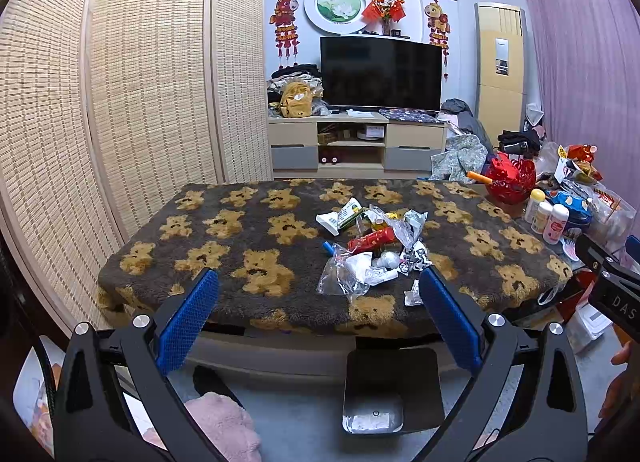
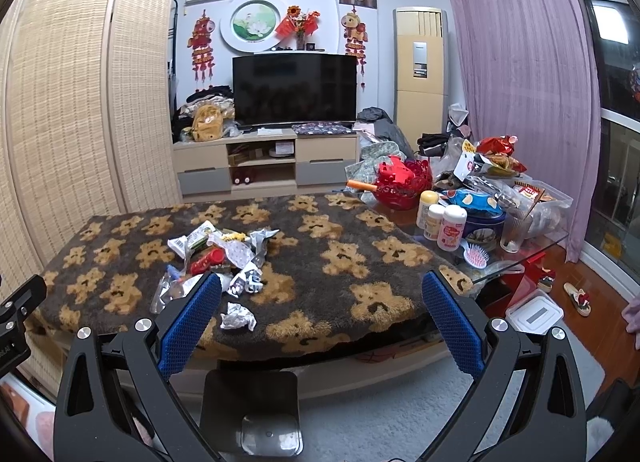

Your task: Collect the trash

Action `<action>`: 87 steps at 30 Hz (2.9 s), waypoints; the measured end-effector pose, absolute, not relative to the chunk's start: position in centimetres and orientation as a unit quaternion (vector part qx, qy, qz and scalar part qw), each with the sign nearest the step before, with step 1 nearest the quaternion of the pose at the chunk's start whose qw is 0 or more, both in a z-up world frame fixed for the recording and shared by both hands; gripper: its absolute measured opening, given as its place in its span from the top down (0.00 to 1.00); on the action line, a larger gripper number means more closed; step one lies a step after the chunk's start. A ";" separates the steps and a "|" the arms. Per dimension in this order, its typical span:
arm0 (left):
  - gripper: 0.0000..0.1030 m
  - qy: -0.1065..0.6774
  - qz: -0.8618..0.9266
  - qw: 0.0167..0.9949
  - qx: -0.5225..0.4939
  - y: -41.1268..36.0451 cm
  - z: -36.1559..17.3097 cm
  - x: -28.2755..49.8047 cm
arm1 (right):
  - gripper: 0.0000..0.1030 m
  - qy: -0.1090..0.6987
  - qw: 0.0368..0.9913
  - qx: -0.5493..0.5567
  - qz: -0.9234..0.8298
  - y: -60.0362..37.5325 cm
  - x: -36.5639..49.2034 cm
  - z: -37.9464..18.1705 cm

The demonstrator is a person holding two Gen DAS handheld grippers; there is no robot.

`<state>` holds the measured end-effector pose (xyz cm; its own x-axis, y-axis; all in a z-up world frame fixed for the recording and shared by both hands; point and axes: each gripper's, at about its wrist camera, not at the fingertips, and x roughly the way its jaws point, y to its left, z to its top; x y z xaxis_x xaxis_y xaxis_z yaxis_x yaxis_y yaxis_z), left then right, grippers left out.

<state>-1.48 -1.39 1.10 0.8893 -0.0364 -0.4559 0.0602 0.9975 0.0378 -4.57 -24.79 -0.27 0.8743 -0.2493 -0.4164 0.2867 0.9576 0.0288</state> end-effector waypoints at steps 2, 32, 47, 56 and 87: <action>0.08 0.234 -0.025 0.972 0.025 -1.4 1.1 -1.5 | 0.03 0.208 0.967 0.044 -0.139 -24.8 -4.6 -0.3; 0.08 0.314 -0.045 0.948 0.035 -0.2 -5.1 6.0 | 0.02 0.286 0.945 0.092 -0.127 -27.0 2.3 -6.7; 0.09 0.390 -0.048 0.918 0.060 0.9 -11.5 14.7 | 0.03 0.368 0.926 0.072 -0.053 -24.1 11.6 -15.5; 0.32 0.423 -0.105 0.899 0.051 -0.5 -13.7 19.8 | 0.33 0.380 0.922 0.070 0.010 -21.6 15.3 -17.9; 0.92 0.448 -0.153 0.880 0.042 -2.8 -16.3 18.4 | 0.85 0.385 0.920 0.058 0.037 -21.7 14.4 -18.4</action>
